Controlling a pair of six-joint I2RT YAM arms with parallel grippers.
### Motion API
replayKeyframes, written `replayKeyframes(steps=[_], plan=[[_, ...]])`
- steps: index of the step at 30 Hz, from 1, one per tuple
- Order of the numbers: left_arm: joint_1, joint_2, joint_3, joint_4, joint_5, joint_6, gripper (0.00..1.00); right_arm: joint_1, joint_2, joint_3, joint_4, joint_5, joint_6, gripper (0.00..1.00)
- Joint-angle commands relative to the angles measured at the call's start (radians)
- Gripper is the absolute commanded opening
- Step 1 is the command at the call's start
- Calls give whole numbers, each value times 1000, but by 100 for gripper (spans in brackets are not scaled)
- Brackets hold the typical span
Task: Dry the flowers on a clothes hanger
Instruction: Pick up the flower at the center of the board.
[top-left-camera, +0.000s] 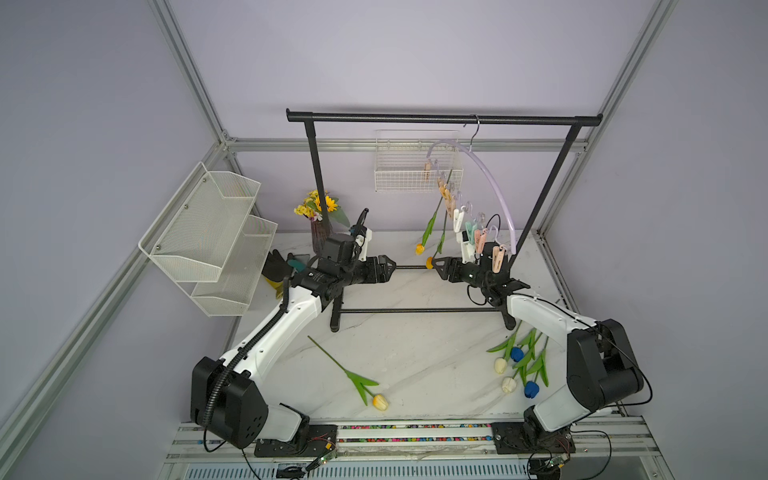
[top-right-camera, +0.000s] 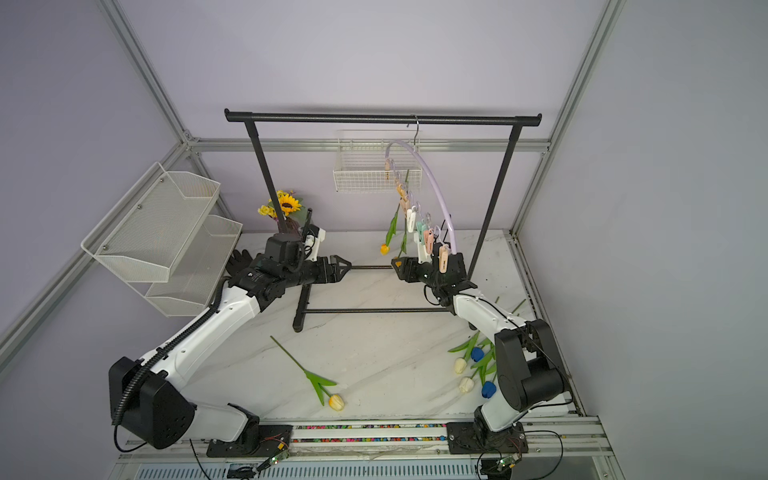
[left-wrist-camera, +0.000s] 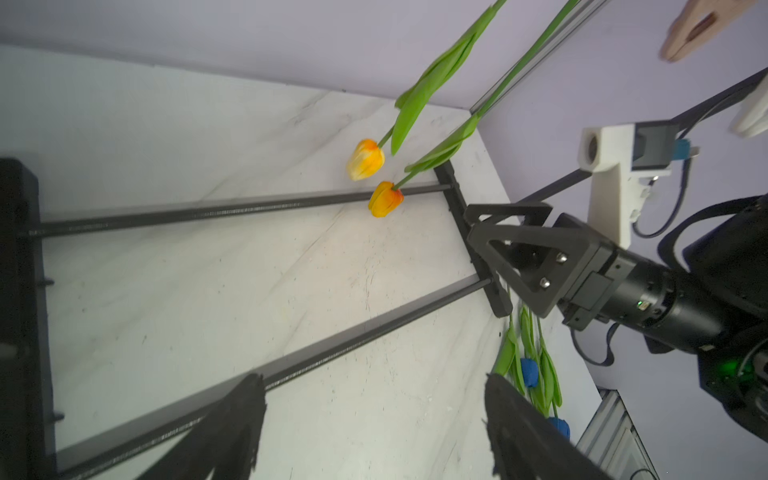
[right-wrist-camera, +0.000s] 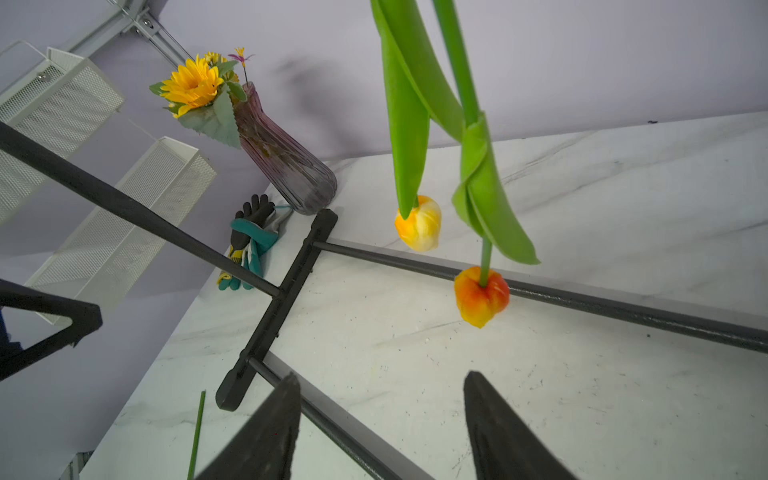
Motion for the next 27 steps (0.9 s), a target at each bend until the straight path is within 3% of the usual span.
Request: replayKeyframes(steps=[1,8,12,15,18,22,27], plan=[[-40,-93,-68,-57,-119,-70,84,-3,-52,-26,-98,5,-34,64],[-136,-192,-240,-150,-322,-251,84,-3,-85,-83,-106,-91,19,64],[-177,-218,-290,-330,-464,-425,84,-3,-84,-83,-95,-131,54,64],[-191,-213,-322,-477,-501,-545,84,-3,-78,-82,-79,-156,80,64],[-198,-222,-418,-492,-469,-624,82,-2,-71,-75,-72,-169,91,64],[-198,-215,-524,-443,-442,-680,71,-2,-64,-57,-94,-170,91,64],[-199,-150,-541,-415,-455,-676,52,-2,-65,-53,-101,-169,93,64]])
